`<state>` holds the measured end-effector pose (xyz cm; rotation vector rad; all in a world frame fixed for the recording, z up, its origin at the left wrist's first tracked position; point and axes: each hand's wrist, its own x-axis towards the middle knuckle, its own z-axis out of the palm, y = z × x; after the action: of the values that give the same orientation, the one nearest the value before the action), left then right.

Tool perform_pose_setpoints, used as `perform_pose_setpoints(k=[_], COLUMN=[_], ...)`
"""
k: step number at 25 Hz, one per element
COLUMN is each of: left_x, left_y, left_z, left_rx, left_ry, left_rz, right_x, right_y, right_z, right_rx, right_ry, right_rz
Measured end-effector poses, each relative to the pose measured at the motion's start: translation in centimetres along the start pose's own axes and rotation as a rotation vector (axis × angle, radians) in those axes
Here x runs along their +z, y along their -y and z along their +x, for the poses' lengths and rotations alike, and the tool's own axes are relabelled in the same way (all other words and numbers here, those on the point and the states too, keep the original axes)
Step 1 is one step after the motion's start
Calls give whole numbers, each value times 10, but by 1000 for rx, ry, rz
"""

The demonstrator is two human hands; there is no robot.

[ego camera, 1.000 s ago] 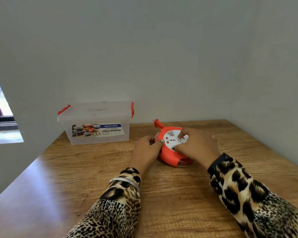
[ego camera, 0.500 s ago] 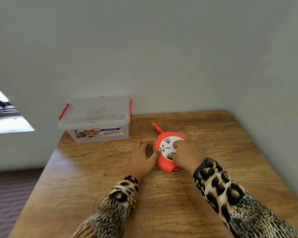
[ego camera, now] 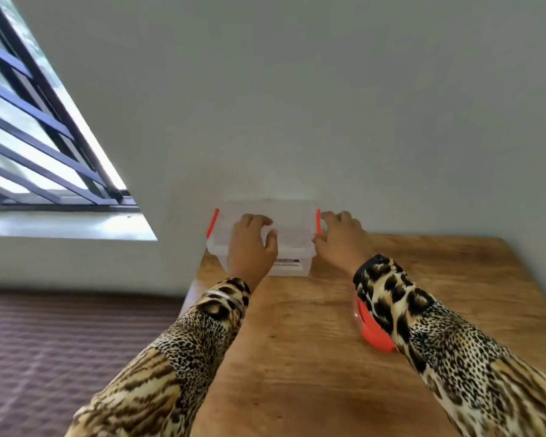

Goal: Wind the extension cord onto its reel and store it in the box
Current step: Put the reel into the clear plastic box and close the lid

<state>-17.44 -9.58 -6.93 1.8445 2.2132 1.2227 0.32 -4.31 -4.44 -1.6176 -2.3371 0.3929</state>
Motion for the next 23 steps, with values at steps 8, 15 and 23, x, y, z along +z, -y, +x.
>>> perform_pose_setpoints(k=[8, 15, 23], left_x=[-20, -32, -60], left_y=[108, 134, 152], left_z=[72, 25, -9], left_rx=[-433, -476, -459], left_ry=[249, 213, 242], left_rz=[17, -61, -96], right_x=[52, 78, 83], right_y=[32, 48, 51], right_z=[67, 2, -38], right_rx=[314, 478, 572], right_ry=[88, -259, -335], right_rz=[219, 230, 417])
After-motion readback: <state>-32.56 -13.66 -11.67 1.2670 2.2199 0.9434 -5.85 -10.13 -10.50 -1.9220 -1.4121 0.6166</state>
